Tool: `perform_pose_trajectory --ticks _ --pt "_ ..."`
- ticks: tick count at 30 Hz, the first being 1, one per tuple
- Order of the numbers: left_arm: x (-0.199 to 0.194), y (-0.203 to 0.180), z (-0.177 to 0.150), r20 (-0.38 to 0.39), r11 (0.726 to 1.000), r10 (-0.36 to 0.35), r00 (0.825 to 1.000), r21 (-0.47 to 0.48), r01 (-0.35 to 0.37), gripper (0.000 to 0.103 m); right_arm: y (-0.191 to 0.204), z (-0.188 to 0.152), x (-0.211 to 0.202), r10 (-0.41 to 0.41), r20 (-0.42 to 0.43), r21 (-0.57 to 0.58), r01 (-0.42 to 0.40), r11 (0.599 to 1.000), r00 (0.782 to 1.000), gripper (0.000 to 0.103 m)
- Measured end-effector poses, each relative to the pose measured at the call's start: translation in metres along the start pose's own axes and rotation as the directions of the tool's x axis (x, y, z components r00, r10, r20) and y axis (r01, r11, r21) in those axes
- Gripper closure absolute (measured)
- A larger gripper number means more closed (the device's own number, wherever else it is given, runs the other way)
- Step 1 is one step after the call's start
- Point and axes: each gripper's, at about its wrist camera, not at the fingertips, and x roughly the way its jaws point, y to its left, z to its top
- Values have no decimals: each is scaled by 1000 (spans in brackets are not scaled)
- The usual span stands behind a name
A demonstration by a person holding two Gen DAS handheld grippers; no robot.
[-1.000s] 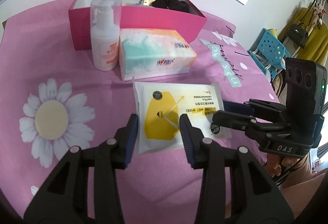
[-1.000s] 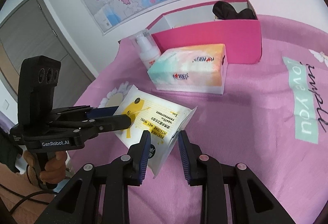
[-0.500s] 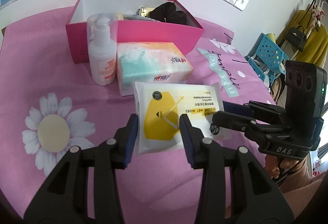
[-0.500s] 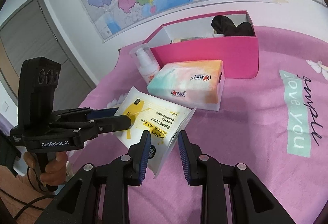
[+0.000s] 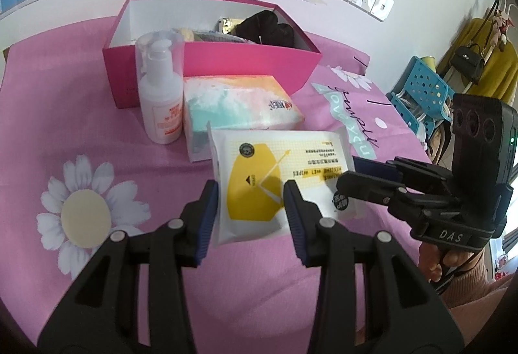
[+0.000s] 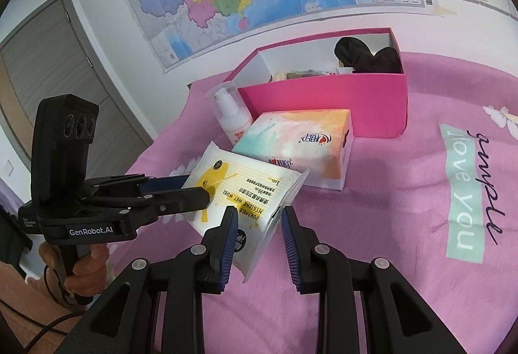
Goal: Organize soft objects
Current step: 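Lift the wet-wipes pack up off the cloth with the right tool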
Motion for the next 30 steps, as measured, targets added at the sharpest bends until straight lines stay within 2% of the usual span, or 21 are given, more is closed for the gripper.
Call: perform_pose_trajectory --ticks 30 --pt "-7 -8 9 38 1000 16 999 1 -16 60 -2 11 -7 -4 32 -18 5 1000 999 75"
